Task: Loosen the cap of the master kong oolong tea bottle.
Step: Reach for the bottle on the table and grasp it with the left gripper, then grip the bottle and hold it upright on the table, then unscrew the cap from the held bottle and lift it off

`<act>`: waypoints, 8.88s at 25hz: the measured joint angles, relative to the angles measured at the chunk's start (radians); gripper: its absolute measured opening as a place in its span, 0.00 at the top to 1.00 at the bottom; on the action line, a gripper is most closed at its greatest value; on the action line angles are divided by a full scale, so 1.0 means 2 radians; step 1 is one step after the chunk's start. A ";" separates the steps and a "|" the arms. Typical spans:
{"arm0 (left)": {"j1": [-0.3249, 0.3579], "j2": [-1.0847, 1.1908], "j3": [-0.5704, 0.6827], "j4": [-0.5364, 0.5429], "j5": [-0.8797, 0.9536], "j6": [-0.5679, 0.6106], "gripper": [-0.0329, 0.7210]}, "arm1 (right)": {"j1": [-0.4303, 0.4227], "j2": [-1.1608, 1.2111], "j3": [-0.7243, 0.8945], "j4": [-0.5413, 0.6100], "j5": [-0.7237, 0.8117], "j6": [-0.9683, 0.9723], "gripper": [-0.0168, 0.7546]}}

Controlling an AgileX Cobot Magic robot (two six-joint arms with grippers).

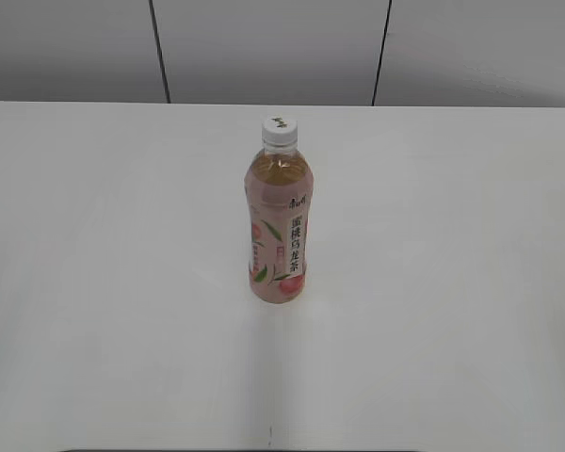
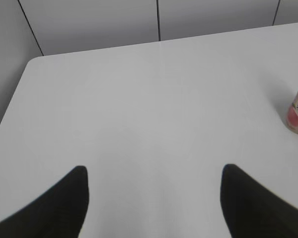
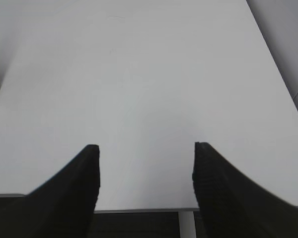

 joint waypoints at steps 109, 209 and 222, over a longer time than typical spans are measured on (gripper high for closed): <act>-0.184 0.917 0.120 0.217 -1.112 -0.065 0.25 | 0.003 0.352 -0.025 0.088 -0.309 -0.024 0.39; -0.227 0.892 -0.114 0.363 -0.805 -0.056 0.39 | 0.253 0.906 -0.555 0.239 0.004 0.171 0.45; -0.227 0.892 -0.114 0.363 -0.805 -0.056 0.39 | 0.256 0.915 -0.555 0.249 -0.008 0.217 0.45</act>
